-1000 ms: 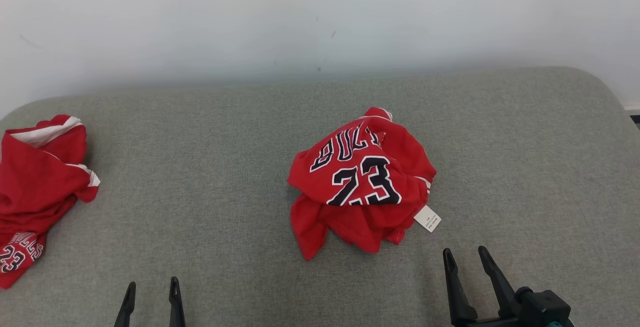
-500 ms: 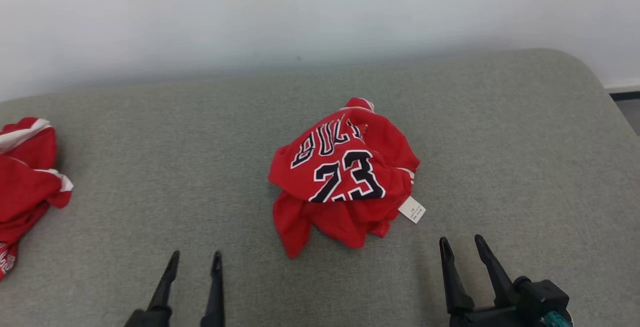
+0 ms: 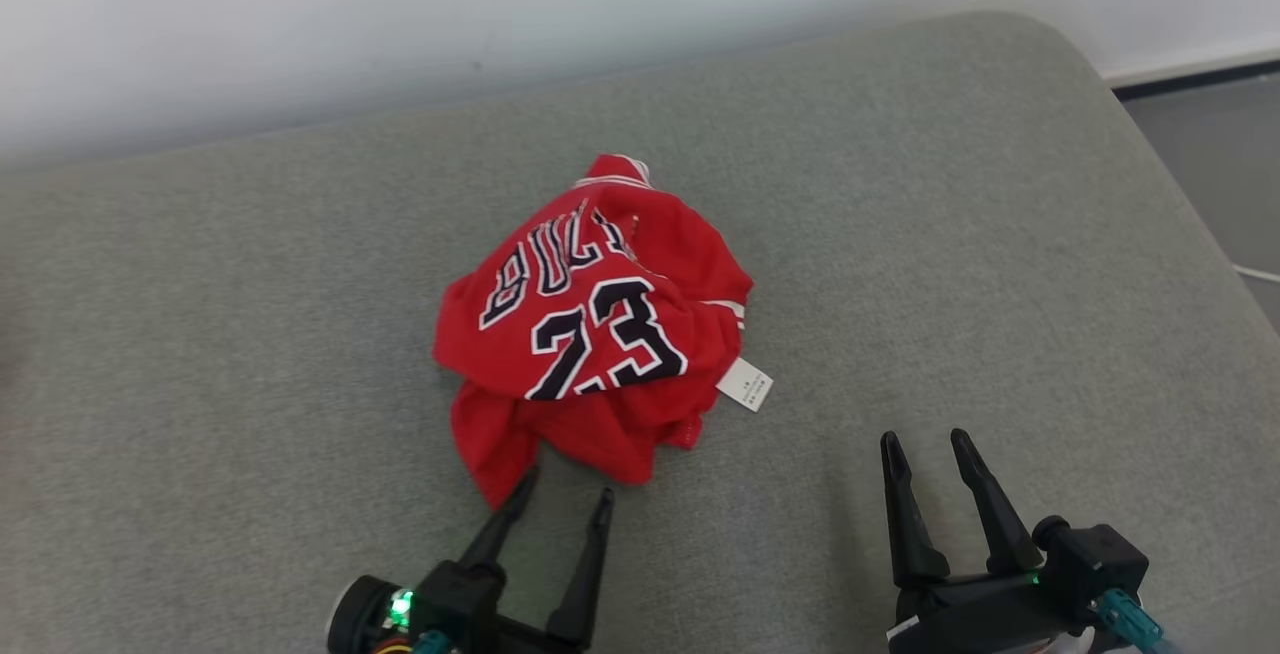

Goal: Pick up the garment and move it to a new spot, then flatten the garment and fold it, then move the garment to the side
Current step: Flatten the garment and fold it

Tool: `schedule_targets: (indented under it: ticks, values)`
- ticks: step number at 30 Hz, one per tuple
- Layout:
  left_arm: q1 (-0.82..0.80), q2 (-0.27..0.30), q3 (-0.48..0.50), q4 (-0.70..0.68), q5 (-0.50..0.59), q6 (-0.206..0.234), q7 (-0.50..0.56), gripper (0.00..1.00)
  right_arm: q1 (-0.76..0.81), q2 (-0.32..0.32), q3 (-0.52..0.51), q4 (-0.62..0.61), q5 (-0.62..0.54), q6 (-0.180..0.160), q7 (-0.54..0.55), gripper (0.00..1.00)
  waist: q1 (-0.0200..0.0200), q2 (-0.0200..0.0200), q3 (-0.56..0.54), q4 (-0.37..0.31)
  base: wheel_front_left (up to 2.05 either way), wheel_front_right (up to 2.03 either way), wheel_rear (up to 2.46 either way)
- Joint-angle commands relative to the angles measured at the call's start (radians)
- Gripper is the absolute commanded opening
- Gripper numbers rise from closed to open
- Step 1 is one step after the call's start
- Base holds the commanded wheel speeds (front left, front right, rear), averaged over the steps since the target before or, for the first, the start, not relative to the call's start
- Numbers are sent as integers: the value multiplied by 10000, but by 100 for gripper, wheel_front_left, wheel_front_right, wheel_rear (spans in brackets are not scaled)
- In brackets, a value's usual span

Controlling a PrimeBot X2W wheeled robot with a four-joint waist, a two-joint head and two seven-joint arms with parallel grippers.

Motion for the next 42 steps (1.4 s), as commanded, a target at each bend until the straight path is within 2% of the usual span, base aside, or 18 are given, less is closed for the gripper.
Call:
schedule_targets:
  ticks: [1, 6, 16, 19, 25, 32, 36, 42]
  values:
    - [-147, 10, -64, 80, -29, 0, -36, 100, -124, 13, 1, -27, 76, 35, -5, 100, -1, -1, 356, -364, 0, 0, 0]
    - [-629, 10, -560, 904, -291, -74, -38, 100, -239, 13, 31, -32, 169, 35, -5, 100, -1, -1, 610, -657, 0, 0, 0]
    - [-1660, 12, -792, 2100, -714, -93, -36, 100, -251, 13, 120, -17, 245, 35, -5, 100, -1, -1, 703, -1178, 0, 0, 0]
    - [-1783, 16, -641, 2035, -1004, -43, -38, 0, -185, 13, 48, 15, 194, 35, -5, 100, -1, -1, 613, -1173, 0, 0, 0]
    - [-1536, 13, -152, 1386, -1198, 74, -36, 0, -23, 14, -93, -2, 63, 35, -7, 100, -1, -1, 386, -694, 0, 0, 0]
    - [-525, 42, 838, -440, -717, 17, -36, 0, 298, 13, -171, 39, 7, 35, -7, 100, -1, -1, -123, 602, 0, 0, 0]
    - [238, 249, 1541, -1438, -468, 6, -38, 0, 412, 10, -102, 75, 51, 35, -7, 100, -1, -1, -382, 1174, 0, 0, 0]
    - [1353, 623, 2381, -2321, -278, 173, -36, 0, 560, 7, -57, 119, 115, 35, -5, 100, -1, -1, -589, 1637, 0, 0, 0]
